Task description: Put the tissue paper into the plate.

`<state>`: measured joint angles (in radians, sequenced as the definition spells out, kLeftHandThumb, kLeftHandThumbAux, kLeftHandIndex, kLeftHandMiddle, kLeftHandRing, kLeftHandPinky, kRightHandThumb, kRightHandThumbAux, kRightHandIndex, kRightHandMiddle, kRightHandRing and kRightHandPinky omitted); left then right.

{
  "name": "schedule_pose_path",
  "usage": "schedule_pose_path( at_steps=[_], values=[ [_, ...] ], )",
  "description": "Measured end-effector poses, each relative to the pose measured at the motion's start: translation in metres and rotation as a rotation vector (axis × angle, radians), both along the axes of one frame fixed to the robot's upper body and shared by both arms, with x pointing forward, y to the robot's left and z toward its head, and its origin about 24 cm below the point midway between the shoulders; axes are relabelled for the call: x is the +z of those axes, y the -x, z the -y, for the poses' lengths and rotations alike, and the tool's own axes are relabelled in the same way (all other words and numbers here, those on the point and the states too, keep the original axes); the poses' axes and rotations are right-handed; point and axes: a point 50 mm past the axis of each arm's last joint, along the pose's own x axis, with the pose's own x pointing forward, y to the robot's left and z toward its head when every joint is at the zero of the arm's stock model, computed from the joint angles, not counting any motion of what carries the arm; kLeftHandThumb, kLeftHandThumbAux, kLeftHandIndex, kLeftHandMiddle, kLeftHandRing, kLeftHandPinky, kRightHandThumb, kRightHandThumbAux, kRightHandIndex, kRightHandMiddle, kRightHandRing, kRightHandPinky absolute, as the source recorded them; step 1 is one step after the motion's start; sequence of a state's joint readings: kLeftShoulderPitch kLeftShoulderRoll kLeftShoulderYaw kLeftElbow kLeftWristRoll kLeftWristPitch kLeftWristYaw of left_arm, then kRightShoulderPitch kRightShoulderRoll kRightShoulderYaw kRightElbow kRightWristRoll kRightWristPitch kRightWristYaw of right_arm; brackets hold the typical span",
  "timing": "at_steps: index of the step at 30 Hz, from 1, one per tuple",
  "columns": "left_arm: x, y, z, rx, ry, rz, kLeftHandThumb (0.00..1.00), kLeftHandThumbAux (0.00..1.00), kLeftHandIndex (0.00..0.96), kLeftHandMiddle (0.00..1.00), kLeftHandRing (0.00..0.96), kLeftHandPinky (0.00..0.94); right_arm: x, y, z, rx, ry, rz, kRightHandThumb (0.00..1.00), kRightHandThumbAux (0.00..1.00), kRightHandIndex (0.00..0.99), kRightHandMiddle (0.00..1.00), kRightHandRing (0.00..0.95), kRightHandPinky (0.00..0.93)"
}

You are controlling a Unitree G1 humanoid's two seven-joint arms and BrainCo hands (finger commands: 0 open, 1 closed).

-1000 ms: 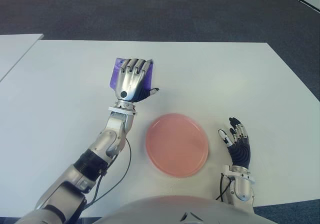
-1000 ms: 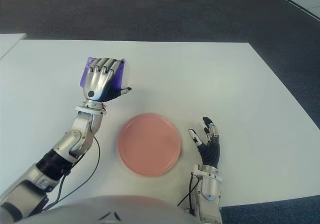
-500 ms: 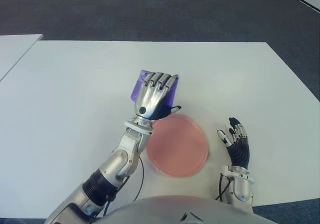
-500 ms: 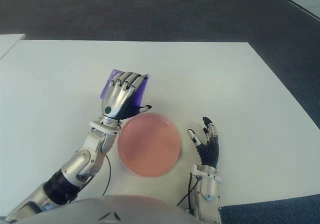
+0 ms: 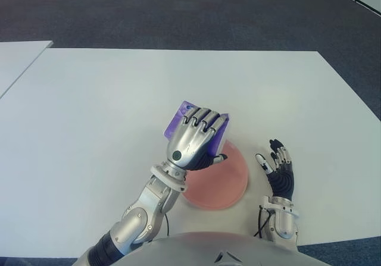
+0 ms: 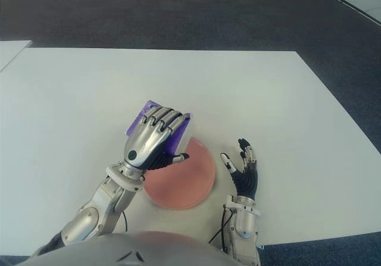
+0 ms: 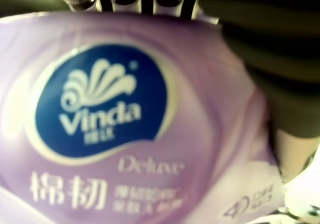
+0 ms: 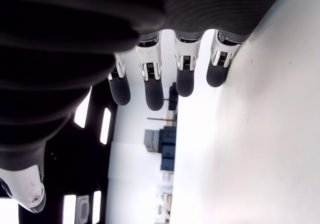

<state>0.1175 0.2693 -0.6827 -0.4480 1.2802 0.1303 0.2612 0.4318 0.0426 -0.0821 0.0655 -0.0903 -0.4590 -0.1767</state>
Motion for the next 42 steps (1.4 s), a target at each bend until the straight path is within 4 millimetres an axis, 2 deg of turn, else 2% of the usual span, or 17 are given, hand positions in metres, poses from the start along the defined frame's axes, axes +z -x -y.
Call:
schedule_pose_path(
  at_steps=[6,20,30,42],
  values=[
    [-0.004,0.004,0.000,-0.009,-0.010,-0.016,0.855,0.664,0.404,0.534,0.842,0.840,0.000,-0.001,-0.007,0.023,0.000,-0.006,0.028,0.605,0.116,0.173,0.105,0.000],
    [-0.019,0.022,-0.002,-0.036,0.011,-0.107,0.854,0.666,0.399,0.528,0.823,0.813,0.000,-0.002,-0.013,0.024,-0.006,-0.003,0.029,0.612,0.089,0.133,0.082,0.021],
    [-0.025,0.027,-0.005,-0.029,0.005,-0.142,0.853,0.667,0.396,0.527,0.816,0.811,0.000,-0.003,-0.016,0.010,-0.012,0.007,0.024,0.611,0.113,0.167,0.101,0.027],
    [-0.028,0.029,-0.003,-0.049,0.013,-0.136,0.853,0.666,0.397,0.529,0.815,0.806,0.000,-0.005,-0.020,0.032,-0.030,0.034,0.064,0.636,0.103,0.174,0.111,0.027]
  ],
)
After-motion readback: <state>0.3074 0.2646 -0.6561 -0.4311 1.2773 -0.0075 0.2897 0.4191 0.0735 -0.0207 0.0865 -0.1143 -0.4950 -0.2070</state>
